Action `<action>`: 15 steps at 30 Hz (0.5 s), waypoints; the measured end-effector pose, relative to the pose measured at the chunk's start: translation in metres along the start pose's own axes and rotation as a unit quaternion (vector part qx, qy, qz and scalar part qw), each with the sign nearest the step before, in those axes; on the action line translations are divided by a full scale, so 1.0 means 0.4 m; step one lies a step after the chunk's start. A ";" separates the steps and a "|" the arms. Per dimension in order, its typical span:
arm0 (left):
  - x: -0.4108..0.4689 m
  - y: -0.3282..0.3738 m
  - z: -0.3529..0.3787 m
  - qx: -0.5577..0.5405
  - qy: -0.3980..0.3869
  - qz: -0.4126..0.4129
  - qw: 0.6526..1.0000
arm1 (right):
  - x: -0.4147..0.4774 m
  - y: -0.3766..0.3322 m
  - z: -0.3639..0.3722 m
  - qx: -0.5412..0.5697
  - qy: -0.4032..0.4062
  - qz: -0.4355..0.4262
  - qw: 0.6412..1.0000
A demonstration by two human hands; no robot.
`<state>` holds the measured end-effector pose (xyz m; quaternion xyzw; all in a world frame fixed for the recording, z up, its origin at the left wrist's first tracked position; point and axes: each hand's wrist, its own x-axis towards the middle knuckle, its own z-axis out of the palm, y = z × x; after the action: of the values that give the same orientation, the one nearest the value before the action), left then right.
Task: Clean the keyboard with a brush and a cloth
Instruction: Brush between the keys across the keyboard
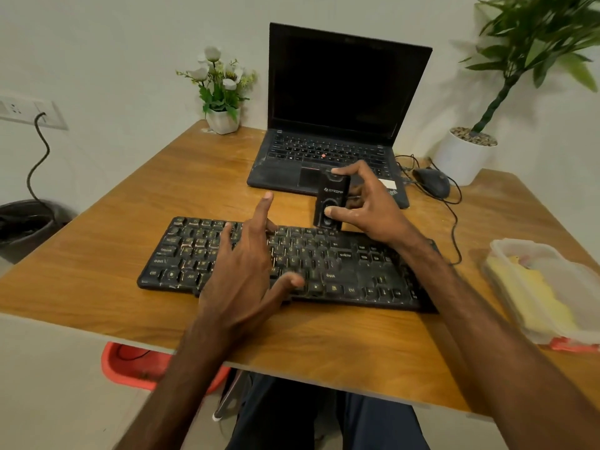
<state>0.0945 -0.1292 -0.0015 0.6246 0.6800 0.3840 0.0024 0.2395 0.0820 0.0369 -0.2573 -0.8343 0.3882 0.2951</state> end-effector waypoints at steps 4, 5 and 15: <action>-0.031 0.027 0.023 0.032 -0.011 0.035 0.999 | -0.017 -0.031 0.037 0.035 -0.023 -0.014 0.999; -0.034 0.026 0.029 0.044 -0.011 0.042 0.998 | -0.016 -0.039 0.056 0.040 -0.031 -0.022 0.998; -0.043 -0.018 0.018 0.167 -0.048 0.015 0.985 | -0.029 -0.041 0.054 0.101 -0.059 0.014 0.993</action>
<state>0.0959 -0.1396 -0.0187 0.6440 0.7244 0.2344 -0.0749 0.2293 0.0545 0.0354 -0.2147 -0.8027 0.4894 0.2647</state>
